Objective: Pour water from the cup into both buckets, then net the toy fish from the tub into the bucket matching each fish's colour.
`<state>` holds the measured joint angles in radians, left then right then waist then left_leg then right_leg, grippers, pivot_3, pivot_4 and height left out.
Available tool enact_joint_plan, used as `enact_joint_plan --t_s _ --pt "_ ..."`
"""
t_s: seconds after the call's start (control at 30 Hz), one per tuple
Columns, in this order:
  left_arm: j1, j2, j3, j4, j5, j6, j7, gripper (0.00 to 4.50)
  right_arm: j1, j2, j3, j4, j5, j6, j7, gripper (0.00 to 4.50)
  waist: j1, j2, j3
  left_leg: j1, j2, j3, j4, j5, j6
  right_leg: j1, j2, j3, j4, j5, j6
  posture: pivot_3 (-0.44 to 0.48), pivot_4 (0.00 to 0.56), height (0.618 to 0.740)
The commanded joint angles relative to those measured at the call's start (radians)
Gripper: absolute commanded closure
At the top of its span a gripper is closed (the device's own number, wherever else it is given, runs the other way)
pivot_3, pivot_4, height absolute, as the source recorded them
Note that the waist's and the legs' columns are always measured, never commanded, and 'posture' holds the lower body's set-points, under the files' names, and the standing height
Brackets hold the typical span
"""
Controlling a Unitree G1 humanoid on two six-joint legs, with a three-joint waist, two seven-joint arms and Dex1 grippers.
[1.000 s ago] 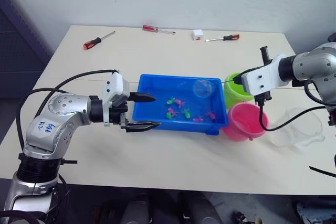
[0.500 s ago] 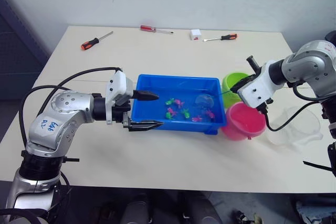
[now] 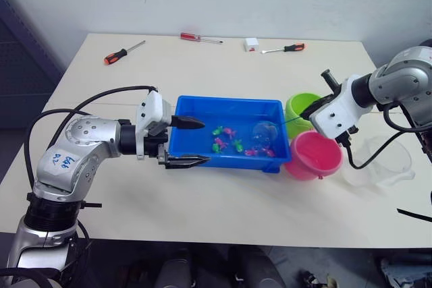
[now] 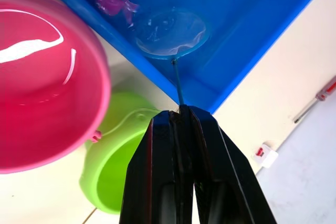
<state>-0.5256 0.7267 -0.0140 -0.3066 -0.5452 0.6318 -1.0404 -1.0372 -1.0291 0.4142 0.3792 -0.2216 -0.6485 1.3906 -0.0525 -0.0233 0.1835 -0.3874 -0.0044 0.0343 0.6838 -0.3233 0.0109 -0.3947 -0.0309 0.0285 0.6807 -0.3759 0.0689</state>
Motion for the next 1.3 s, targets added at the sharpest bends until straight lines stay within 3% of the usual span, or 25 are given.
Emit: enact_joint_plan --t_s 0.03,0.33,0.83,1.1,1.3 --pt "-0.011 0.006 0.002 -0.031 -0.003 -0.016 -0.003 0.02 0.024 -0.04 -0.054 -0.074 0.041 0.056 0.035 4.5 0.001 0.0 0.0 0.0 0.0 0.0 0.0 0.0 0.0 0.0 0.0 0.0 0.0 0.0 0.0 0.0 0.15 0.74" --pt "-0.003 0.007 0.0 -0.04 -0.007 -0.016 -0.004 0.02 0.078 -0.011 -0.119 -0.168 0.124 0.274 0.036 4.5 0.001 0.0 0.0 0.0 0.0 0.0 0.0 0.0 0.0 0.0 0.0 0.0 0.0 0.0 0.0 0.0 0.15 0.74" --pt "0.003 0.009 0.002 -0.05 -0.014 -0.009 -0.005 0.02 0.047 -0.041 -0.106 -0.034 -0.016 0.111 -0.033 4.5 0.001 0.0 0.0 0.0 0.0 0.0 0.0 0.0 0.0 0.0 0.0 0.0 0.0 0.0 0.0 0.0 0.15 0.74" --pt "-0.009 0.01 -0.001 -0.044 -0.013 -0.007 -0.011 0.02 0.093 -0.043 -0.107 -0.104 0.042 0.161 0.03 4.5 0.004 0.0 0.0 0.0 0.0 0.0 0.0 0.0 0.0 0.0 0.0 0.0 0.0 0.0 0.0 0.0 0.15 0.74" --pt "-0.003 0.013 0.004 -0.05 -0.017 -0.001 -0.014 0.02 0.095 0.002 -0.138 -0.161 0.075 0.245 -0.019 4.5 0.006 0.0 0.0 0.0 0.0 0.0 0.0 0.0 0.0 0.0 0.0 0.0 0.0 0.0 0.0 0.0 0.15 0.74"
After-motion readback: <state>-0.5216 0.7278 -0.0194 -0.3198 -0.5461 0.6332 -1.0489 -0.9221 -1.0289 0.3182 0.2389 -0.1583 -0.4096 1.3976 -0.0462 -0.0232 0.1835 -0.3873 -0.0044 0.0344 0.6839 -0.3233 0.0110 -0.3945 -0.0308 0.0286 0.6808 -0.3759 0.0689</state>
